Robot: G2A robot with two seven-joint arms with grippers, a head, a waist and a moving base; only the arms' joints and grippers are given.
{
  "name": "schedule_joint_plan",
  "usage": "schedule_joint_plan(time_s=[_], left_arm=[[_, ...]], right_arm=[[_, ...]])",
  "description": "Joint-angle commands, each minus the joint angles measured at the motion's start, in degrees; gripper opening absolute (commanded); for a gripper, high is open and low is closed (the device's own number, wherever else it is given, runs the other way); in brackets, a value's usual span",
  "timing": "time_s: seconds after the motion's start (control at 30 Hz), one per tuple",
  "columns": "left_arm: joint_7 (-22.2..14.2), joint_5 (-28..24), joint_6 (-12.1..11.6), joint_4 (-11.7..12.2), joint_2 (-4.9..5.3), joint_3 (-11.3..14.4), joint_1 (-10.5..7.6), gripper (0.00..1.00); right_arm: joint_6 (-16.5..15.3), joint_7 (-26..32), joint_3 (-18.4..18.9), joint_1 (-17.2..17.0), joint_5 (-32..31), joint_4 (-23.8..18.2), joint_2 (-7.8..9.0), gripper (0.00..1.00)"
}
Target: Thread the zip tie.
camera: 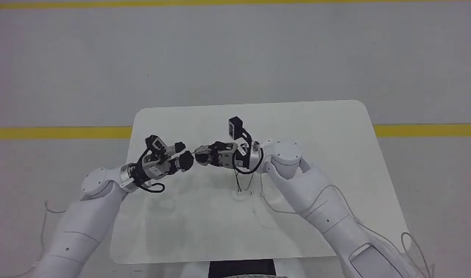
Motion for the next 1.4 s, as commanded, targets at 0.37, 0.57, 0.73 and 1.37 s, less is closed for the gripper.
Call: schedule_joint_plan(time_s=[0.37,0.57,0.73,1.37], left_arm=[[-0.27,0.74,0.02,0.66,-0.08,0.46,-0.50,0.22],[-0.54,0.83,0.34,1.00,-0.10,0.68,-0.59,0.17],[-0.72,0.91,0.44,1.07,-0.10,0.80,-0.64,0.09],[-2.10,-0.56,-1.05,1.96,0.17,-1.08,-0.57,0.00]], right_arm=[[-0.36,0.88,-0.40,0.53,-1.46,0.00,0.39,0.00],[-0.39,1.03,-0.75,0.59,-1.29,-0.02,0.44,0.00],[-0.41,1.09,-1.23,0.84,-1.09,0.08,0.38,0.00],[-0.26,-0.97,1.33,0.54,-1.00,0.86,1.29,1.00]])
